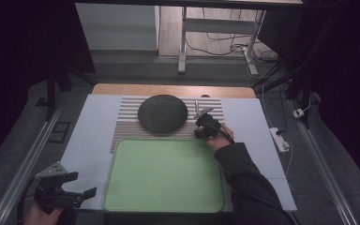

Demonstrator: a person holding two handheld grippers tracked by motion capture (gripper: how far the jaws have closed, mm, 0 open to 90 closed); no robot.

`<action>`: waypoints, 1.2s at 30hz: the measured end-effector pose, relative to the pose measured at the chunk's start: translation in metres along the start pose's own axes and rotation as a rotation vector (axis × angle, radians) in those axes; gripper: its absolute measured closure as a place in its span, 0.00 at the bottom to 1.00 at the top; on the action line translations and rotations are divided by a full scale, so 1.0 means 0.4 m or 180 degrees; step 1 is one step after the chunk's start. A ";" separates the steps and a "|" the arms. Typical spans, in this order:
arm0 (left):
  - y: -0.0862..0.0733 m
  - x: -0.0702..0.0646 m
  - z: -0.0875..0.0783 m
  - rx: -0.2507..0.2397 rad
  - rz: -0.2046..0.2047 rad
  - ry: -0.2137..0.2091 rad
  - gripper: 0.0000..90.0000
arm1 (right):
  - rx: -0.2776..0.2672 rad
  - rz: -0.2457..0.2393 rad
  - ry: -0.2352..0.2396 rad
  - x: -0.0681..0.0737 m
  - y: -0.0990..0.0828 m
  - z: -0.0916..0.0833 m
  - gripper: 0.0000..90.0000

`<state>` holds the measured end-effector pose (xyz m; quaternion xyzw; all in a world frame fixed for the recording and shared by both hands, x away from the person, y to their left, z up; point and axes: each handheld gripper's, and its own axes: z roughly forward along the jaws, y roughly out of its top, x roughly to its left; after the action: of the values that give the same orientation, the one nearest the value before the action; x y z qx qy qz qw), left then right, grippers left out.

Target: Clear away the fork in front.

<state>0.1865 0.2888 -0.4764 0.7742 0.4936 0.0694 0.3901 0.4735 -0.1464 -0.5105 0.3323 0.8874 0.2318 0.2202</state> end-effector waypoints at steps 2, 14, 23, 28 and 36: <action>0.000 0.000 0.000 0.0001 -0.0001 -0.0002 0.00 | 0.0008 -0.0036 -0.0005 0.002 0.002 0.001 0.66; 0.000 -0.001 0.000 0.0006 0.0011 0.0002 0.00 | 0.0071 -0.0239 -0.0245 0.014 0.002 -0.016 0.99; 0.000 -0.003 -0.001 -0.0010 0.0059 -0.0023 0.00 | -0.0043 -0.0131 -0.0227 -0.001 0.002 -0.041 1.00; 0.000 -0.008 -0.006 -0.0169 0.0091 -0.0144 0.00 | -0.0140 -0.0149 -0.0204 -0.002 -0.003 -0.064 1.00; 0.010 -0.015 -0.008 -0.0249 0.0184 -0.0218 0.00 | -0.0273 -0.0114 -0.0062 0.001 -0.017 -0.117 1.00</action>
<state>0.1848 0.2848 -0.4700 0.7743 0.4542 0.0733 0.4345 0.4447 -0.1631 -0.4772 0.3088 0.8802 0.2624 0.2469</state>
